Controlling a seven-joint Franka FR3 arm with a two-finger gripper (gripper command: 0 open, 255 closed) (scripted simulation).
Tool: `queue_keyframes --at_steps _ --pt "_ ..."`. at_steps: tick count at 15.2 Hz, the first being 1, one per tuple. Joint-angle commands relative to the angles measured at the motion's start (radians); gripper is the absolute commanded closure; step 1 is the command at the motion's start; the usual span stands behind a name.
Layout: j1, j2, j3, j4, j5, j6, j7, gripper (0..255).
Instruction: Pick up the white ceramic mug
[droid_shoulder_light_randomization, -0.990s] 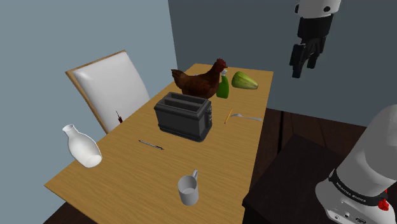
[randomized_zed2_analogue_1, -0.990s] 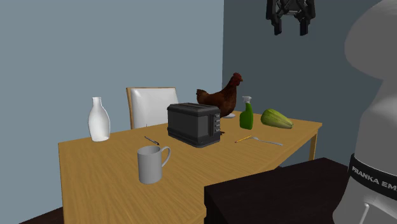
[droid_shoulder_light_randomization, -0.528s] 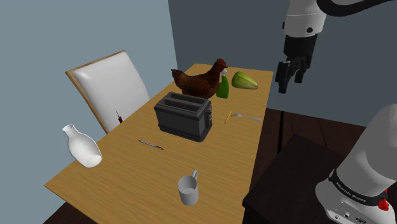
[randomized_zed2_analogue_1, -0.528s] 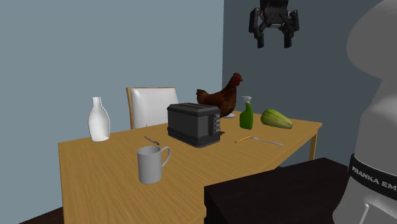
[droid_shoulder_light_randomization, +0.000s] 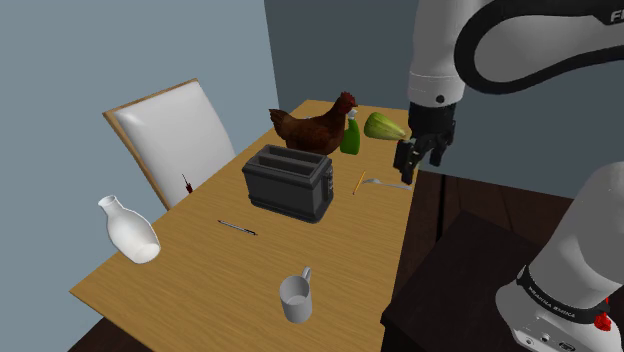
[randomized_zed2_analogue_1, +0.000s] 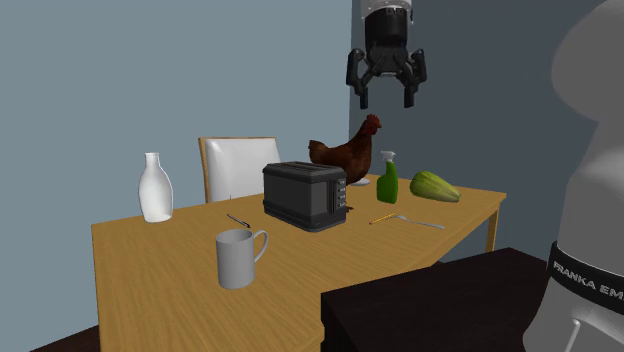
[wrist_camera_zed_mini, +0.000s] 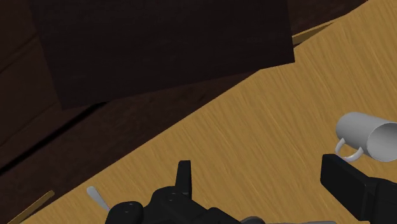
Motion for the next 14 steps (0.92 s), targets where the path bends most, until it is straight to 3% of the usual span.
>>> queue_keyframes --at_steps 1,8,14 --pt "0.011 0.045 0.042 -0.019 0.025 0.075 0.044 0" --pt "0.031 0.244 0.193 -0.011 0.071 0.297 0.202 0" --pt "0.011 0.469 0.325 0.056 0.020 0.475 0.371 0"
